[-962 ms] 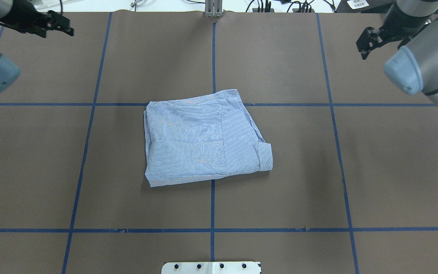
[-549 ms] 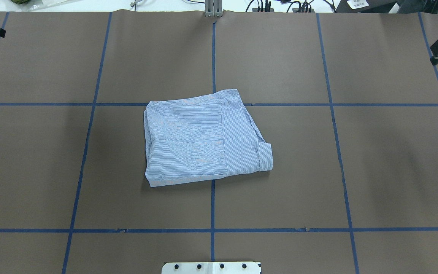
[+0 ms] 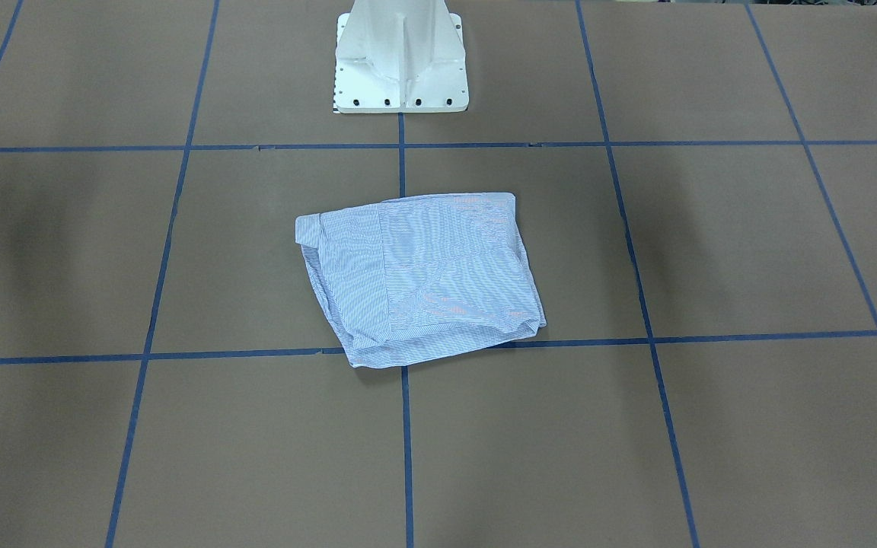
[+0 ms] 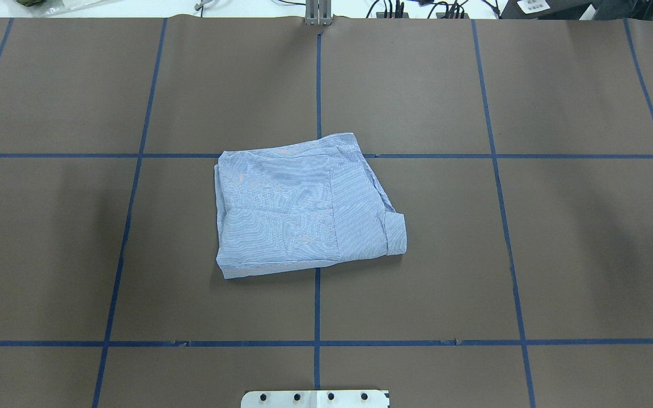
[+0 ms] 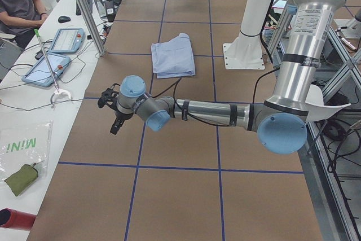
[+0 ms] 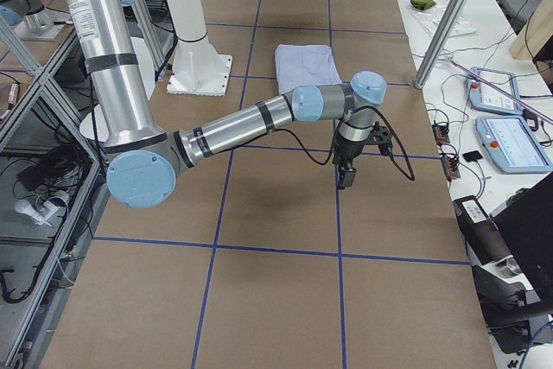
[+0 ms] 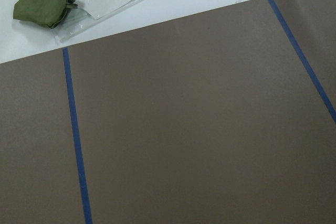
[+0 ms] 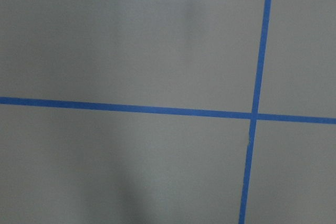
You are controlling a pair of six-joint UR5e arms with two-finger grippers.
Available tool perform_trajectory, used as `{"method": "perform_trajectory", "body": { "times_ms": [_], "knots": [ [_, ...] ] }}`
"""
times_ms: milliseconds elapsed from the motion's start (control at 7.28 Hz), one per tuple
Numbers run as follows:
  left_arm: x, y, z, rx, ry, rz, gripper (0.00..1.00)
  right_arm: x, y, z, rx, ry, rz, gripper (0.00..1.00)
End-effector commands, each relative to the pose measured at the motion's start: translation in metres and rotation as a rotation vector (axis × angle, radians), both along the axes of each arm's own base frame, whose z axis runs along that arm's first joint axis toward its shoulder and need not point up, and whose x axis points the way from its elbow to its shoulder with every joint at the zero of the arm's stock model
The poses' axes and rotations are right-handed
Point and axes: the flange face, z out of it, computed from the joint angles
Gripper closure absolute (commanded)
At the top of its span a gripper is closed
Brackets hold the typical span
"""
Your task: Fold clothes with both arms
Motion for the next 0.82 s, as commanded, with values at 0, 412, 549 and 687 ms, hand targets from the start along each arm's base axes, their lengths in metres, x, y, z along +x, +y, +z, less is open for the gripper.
{"method": "perform_trajectory", "body": {
  "times_ms": [0,412,549,687],
  "knots": [
    [-0.005,0.016,0.049,-0.046,-0.034,-0.018,0.0,0.009,0.017,0.032,-0.029,0.003,0.011,0.0],
    [-0.012,0.011,0.062,-0.092,-0.112,-0.058,0.0,0.059,0.03,0.047,-0.072,-0.056,0.101,0.0],
    [-0.01,0.007,0.058,-0.205,-0.127,-0.021,0.0,0.058,0.035,0.052,-0.086,-0.071,0.099,0.0],
    [-0.016,0.011,0.044,-0.207,-0.119,0.042,0.0,0.058,0.035,0.053,-0.088,-0.072,0.099,0.0]
  ]
}}
